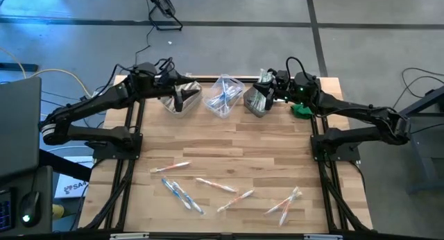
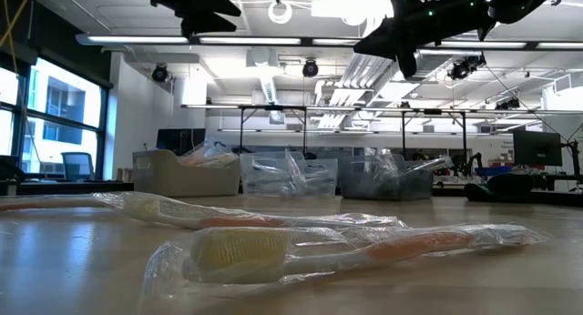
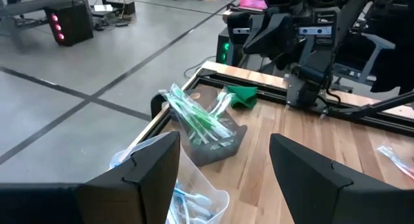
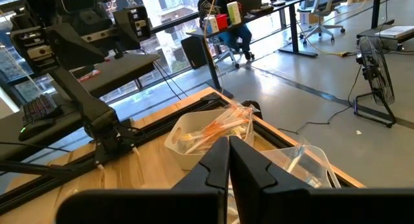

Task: Pick & Place Toothbrushes
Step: Put the orange toothbrush into the white bin

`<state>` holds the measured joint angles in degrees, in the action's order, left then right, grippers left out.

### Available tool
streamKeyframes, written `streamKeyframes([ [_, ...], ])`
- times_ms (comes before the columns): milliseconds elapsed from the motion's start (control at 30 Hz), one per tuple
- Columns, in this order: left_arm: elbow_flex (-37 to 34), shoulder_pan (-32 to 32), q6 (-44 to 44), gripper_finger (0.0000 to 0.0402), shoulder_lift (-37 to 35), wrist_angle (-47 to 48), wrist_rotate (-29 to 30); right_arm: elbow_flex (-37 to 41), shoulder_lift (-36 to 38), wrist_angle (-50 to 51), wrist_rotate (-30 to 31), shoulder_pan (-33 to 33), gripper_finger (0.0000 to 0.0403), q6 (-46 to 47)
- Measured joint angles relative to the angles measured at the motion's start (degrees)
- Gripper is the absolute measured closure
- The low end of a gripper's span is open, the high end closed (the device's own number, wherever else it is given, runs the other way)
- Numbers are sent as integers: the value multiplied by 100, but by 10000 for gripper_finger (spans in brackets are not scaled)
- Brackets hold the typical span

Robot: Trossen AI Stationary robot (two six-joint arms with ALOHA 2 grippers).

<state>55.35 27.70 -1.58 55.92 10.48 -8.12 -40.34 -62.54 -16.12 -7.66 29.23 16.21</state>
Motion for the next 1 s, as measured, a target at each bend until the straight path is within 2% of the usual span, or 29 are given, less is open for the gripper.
streamKeyframes([
  [733, -6, 4, -17, 168, 17, 41, 37, 0, 0, 0, 0, 0, 398, 0],
  [1000, -7, 2, -95, 168, 83, 340, -66, 0, 0, 2, 0, 0, 399, -39],
])
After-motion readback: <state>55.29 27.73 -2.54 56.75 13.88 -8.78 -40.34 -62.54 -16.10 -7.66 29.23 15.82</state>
